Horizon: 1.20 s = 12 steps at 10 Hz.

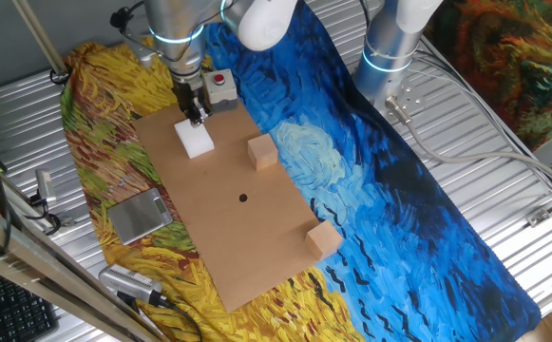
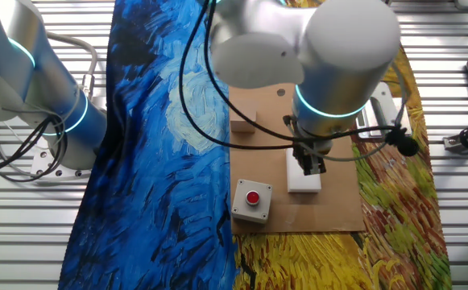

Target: Clean the tabletop with a sponge

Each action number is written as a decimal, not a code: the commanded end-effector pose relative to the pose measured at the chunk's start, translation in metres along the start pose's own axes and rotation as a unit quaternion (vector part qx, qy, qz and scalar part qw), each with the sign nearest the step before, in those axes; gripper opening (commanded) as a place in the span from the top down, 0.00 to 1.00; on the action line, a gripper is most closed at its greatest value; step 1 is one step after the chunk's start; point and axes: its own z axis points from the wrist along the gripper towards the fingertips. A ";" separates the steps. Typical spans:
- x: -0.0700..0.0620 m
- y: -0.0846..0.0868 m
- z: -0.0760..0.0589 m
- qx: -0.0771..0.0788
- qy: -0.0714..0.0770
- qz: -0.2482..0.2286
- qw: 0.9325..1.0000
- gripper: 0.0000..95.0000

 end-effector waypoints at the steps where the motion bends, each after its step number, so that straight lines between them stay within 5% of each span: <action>1: 0.001 -0.001 0.003 0.003 -0.005 -0.001 1.000 1.00; 5: -0.001 -0.002 0.008 0.003 -0.004 -0.009 1.000 1.00; 8: 0.000 -0.002 0.009 0.003 -0.002 -0.086 0.996 1.00; 10: 0.000 -0.002 0.009 0.002 0.004 -0.171 0.985 1.00; 12: 0.000 -0.002 0.008 0.001 0.004 -0.274 0.962 1.00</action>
